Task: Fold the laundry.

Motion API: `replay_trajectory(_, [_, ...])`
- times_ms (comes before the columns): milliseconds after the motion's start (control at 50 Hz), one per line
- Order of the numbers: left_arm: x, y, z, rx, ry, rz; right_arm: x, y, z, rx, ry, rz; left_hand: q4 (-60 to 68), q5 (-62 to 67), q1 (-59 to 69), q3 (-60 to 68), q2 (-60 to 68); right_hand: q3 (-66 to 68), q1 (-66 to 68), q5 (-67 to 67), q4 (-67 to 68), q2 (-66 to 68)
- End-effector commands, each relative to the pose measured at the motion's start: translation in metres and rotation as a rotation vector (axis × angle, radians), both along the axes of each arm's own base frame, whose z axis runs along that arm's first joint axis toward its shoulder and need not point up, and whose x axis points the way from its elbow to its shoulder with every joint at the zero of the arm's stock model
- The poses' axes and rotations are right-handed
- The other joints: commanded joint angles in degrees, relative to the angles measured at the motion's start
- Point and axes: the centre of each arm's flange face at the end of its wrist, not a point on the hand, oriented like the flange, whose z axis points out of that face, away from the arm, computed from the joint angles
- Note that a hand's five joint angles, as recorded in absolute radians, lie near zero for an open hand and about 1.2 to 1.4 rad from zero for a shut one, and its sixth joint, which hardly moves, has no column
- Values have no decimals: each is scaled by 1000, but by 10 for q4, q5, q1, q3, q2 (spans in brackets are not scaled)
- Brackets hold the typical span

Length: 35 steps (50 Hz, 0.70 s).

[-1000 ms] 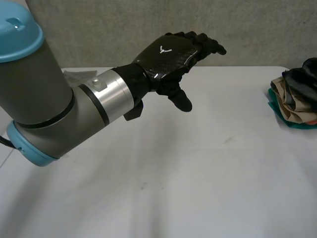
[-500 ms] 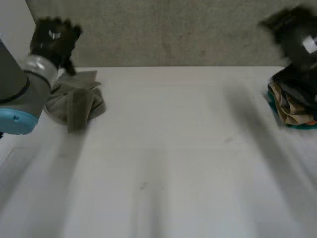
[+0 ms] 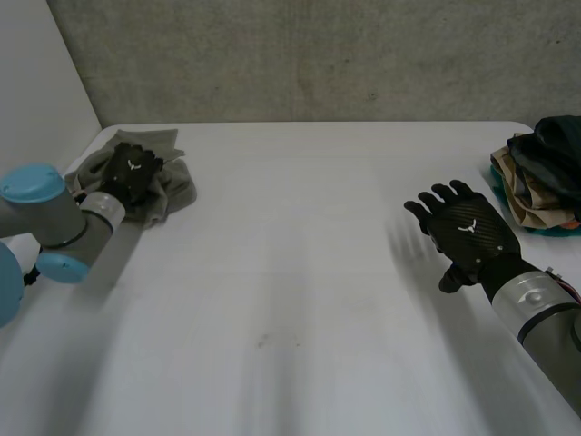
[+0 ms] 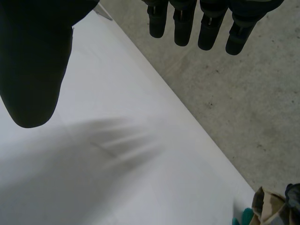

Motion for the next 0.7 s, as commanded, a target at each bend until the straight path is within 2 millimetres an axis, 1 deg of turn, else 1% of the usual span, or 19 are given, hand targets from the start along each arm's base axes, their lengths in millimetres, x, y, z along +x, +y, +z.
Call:
replay_trajectory(20, [-40, 33, 61, -121, 97, 13, -4, -2, 5, -14, -2, -44, 144, 174, 177, 153, 143, -22, -33, -27, -20, -23])
replay_trajectory(60, [-53, 51, 80, -119, 154, -17, -7, -5, 12, -38, -8, -78, 144, 174, 177, 153, 143, -22, -33, -27, -20, -23])
replay_trajectory(80, [-68, 74, 101, -111, 213, -64, -8, -5, 15, -45, -12, -90, 144, 174, 177, 153, 143, -22, -33, -27, -20, -23])
replay_trajectory(140, [-92, 113, 123, -74, 299, -146, -11, -7, 26, -85, -16, -135, 144, 174, 177, 153, 143, -22, -33, -27, -20, -23])
replay_trajectory(160, [-108, 141, 134, -45, 347, -210, -12, -7, 29, -94, -17, -142, 144, 174, 177, 153, 143, -22, -33, -27, -20, -23])
replay_trajectory(180, [-115, 154, 136, -27, 361, -237, -12, -7, 31, -101, -20, -149, 144, 174, 177, 153, 143, -22, -33, -27, -20, -23])
replay_trajectory(240, [-145, 206, 127, 82, 373, -348, -14, -7, 38, -120, -28, -164, 144, 174, 177, 153, 143, -22, -33, -27, -20, -23])
replay_trajectory(280, [-160, 232, 114, 153, 346, -400, -15, -6, 39, -120, -27, -170, 144, 174, 177, 153, 143, -22, -33, -27, -20, -23])
replay_trajectory(300, [-174, 255, 101, 217, 318, -444, -15, -5, 39, -116, -26, -172, 144, 174, 177, 153, 143, -22, -33, -27, -20, -23])
replay_trajectory(340, [-184, 274, 89, 273, 290, -479, -15, -4, 37, -102, -23, -172, 144, 174, 177, 153, 143, -22, -33, -27, -20, -23])
replay_trajectory(360, [-195, 294, 81, 314, 266, -523, -15, -3, 36, -90, -18, -172, 144, 174, 177, 153, 143, -22, -33, -27, -20, -23])
replay_trajectory(420, [-206, 317, 82, 340, 266, -573, -16, -1, 32, -67, -14, -172, 144, 174, 177, 153, 143, -22, -33, -27, -20, -23])
replay_trajectory(460, [-207, 322, 86, 334, 274, -582, -16, -1, 30, -58, -12, -172, 138, 167, 170, 146, 137, -22, -33, -27, -20, -23])
replay_trajectory(480, [-207, 322, 89, 328, 283, -584, -15, 0, 30, -55, -11, -169, 1, 30, 34, 10, 0, -22, -33, -27, -20, -23])
replay_trajectory(500, [-206, 322, 95, 314, 296, -577, -15, 1, 29, -53, -11, -167, -288, -259, -256, -280, -290, -22, -33, -27, -20, -23])
replay_trajectory(560, [-203, 321, 106, 284, 309, -565, -14, 2, 29, -46, -9, -164, -531, -502, -499, -523, -532, -22, -33, -27, -20, -23])
replay_trajectory(620, [-198, 314, 122, 244, 337, -534, -14, 1, 30, -40, -9, -166, -540, -511, -508, -532, -541, -22, -33, -27, -20, -23])
replay_trajectory(640, [-188, 300, 134, 203, 356, -482, -14, 2, 31, -32, -7, -166, -540, -511, -508, -532, -541, -22, -33, -27, -20, -23])
replay_trajectory(700, [-167, 270, 148, 151, 376, -389, -14, 3, 33, -3, -9, -169, -537, -507, -504, -528, -538, -22, -33, -27, -20, -23])
